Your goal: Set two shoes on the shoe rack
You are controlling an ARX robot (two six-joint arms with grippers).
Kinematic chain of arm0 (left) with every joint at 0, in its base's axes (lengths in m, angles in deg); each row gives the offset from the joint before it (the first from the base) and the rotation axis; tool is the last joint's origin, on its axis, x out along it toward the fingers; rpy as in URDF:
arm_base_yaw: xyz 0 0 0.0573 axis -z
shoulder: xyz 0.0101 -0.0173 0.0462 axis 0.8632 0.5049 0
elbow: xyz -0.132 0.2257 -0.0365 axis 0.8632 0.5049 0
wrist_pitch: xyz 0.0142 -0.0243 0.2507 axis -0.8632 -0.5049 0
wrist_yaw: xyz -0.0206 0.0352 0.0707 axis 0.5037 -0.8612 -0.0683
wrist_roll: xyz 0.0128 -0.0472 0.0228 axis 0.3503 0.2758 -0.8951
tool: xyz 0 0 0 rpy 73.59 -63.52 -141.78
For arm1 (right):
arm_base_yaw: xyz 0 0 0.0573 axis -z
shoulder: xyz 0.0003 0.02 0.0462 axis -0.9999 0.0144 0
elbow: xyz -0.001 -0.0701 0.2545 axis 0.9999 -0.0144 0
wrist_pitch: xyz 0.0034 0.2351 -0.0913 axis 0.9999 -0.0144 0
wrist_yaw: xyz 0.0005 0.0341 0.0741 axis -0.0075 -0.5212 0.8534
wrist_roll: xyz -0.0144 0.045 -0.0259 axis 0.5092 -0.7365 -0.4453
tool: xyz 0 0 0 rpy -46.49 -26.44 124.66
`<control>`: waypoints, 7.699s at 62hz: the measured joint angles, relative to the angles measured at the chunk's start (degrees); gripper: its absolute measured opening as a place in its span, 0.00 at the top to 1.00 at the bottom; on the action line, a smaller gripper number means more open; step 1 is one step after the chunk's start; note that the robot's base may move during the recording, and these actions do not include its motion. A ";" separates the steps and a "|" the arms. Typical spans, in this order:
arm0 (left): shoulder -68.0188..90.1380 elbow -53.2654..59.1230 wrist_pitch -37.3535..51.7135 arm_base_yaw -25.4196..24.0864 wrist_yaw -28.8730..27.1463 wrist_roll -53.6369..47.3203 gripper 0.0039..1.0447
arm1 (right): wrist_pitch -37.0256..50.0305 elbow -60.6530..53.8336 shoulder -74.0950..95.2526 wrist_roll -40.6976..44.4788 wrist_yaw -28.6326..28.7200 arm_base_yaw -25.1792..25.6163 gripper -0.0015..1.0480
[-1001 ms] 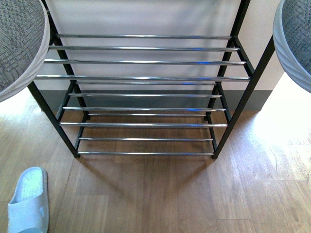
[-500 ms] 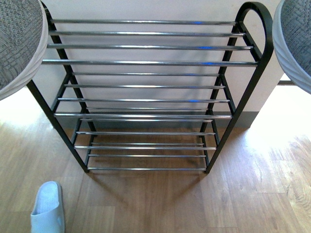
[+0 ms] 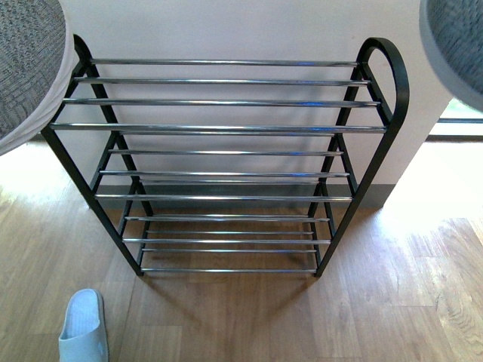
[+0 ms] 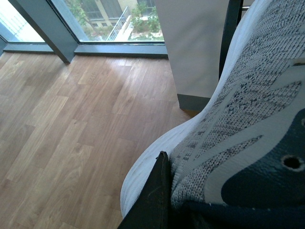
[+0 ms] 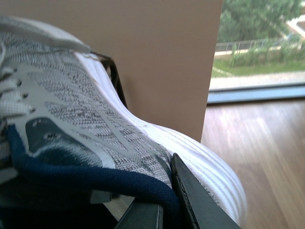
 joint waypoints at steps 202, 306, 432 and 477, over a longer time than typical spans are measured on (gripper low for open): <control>-0.02 0.00 0.00 0.00 -0.04 0.00 0.98 | -61.92 68.59 52.52 -50.82 -40.92 -38.18 0.99; -0.04 0.00 0.00 0.07 0.02 0.00 0.98 | -16.55 24.63 4.17 -18.45 -4.52 -22.91 0.09; -0.04 0.00 0.00 0.07 -0.04 0.00 0.98 | -20.68 -12.81 -44.63 0.15 -19.39 -27.47 0.98; -0.04 0.00 0.00 0.07 0.02 0.00 0.98 | -36.24 -12.81 -59.89 0.17 -19.37 -27.56 0.98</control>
